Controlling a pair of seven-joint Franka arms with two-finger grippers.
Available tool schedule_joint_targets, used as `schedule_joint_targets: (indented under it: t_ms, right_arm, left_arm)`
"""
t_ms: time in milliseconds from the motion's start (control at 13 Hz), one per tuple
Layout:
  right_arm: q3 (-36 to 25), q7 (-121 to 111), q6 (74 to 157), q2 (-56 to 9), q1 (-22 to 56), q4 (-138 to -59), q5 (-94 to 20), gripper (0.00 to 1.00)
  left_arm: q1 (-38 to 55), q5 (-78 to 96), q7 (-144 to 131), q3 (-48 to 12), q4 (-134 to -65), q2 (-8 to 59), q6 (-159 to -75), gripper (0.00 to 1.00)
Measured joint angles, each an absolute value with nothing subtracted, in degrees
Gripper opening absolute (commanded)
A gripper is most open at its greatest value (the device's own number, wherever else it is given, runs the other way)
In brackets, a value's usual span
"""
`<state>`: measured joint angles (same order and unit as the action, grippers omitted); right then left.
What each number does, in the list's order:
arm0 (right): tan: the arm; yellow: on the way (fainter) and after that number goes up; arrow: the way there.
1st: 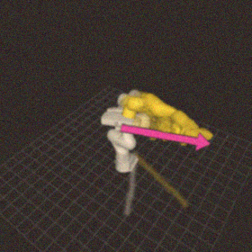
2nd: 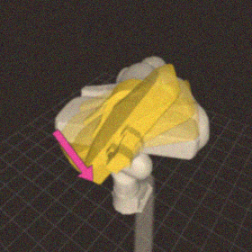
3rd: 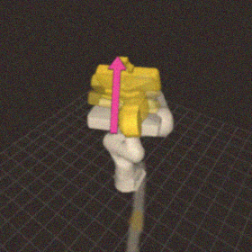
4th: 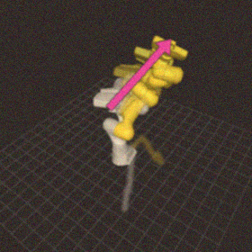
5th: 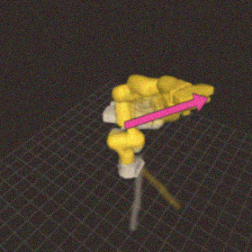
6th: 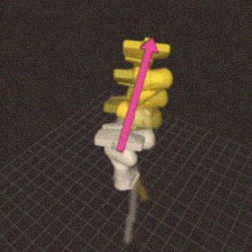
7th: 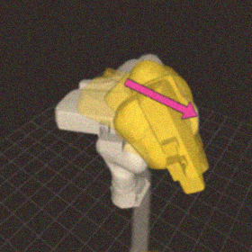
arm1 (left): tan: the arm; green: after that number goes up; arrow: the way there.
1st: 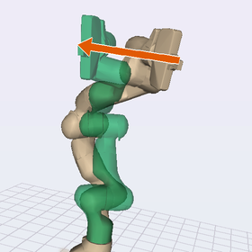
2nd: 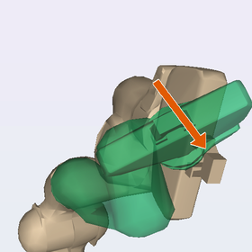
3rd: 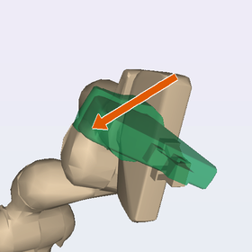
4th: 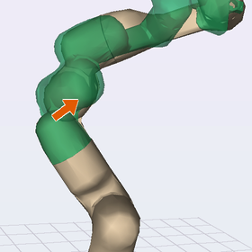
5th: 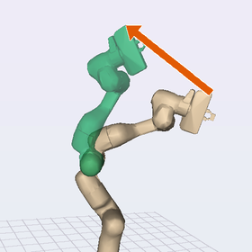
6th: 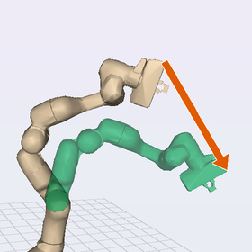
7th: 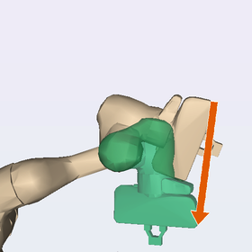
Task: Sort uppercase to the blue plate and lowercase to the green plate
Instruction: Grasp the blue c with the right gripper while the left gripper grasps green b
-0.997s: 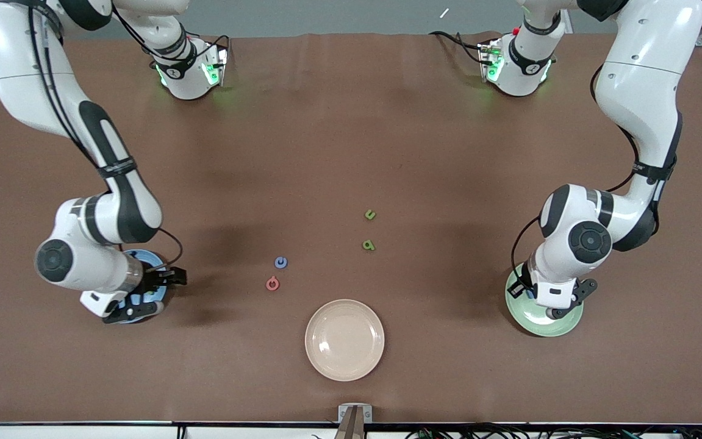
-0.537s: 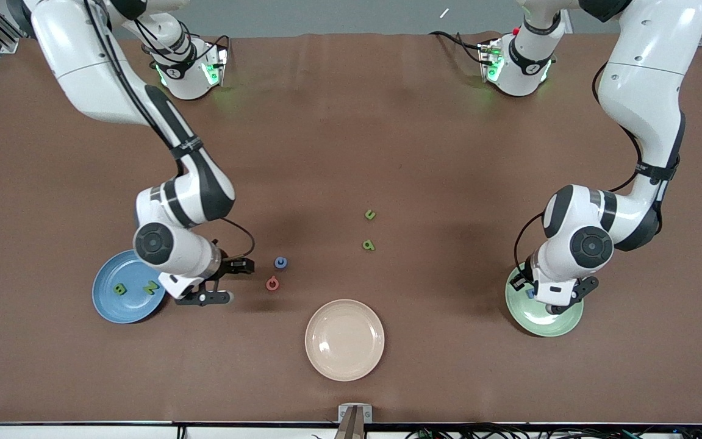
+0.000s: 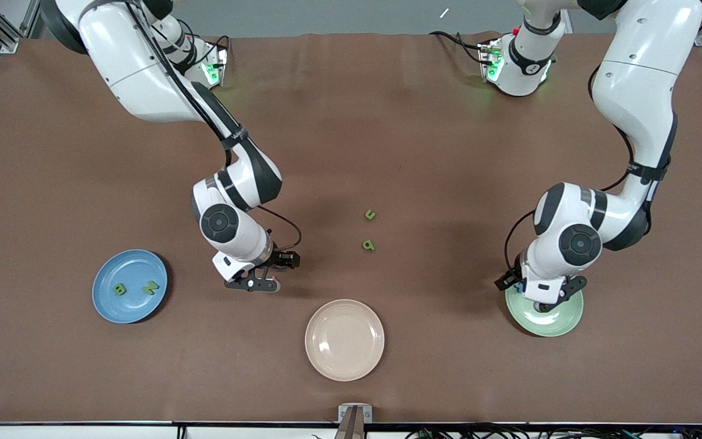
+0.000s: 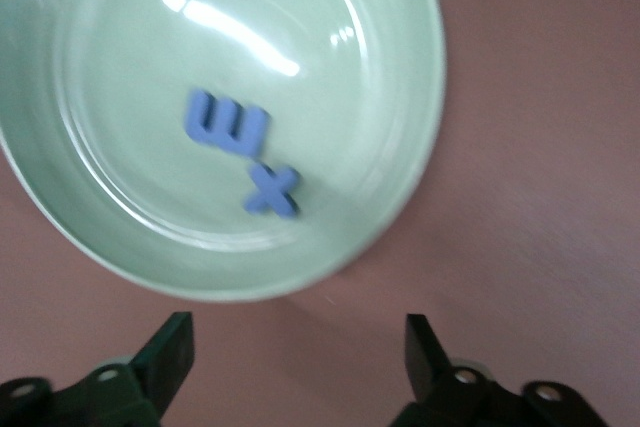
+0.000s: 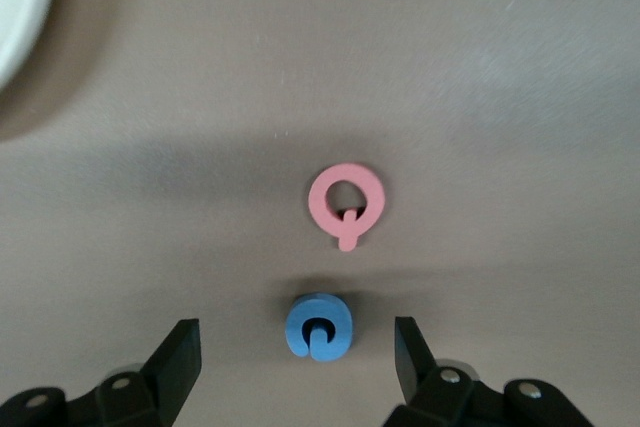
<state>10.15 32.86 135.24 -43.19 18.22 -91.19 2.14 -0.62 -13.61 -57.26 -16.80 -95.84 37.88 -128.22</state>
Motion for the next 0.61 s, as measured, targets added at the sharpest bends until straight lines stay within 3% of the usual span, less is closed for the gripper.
schedule_joint_targets:
  t_ms: [153, 230, 460, 614]
  right_arm:
    - [9.68, 33.38, 135.53, -44.06, 18.79, -91.18, 3.55, 0.83]
    - [9.32, 33.47, 135.53, -44.21, 18.83, -91.19, 4.58, 0.79]
    - [8.93, 33.47, 135.50, -44.24, 18.89, -91.25, 5.27, 0.54]
    - [8.93, 33.47, 135.47, -44.24, 19.12, -91.28, 5.38, 0.46]
  left_arm:
    - [2.06, -13.62, -66.11, -19.64, -95.75, 38.04, -128.24, 0.99]
    - [4.68, -13.62, -69.00, -20.02, -95.26, 38.38, -128.26, 0.93]
    - [12.10, -13.62, -71.93, -20.04, -92.62, 40.54, -128.37, 0.84]
    - [16.17, -13.61, -72.03, -20.04, -89.99, 42.52, -128.79, 0.76]
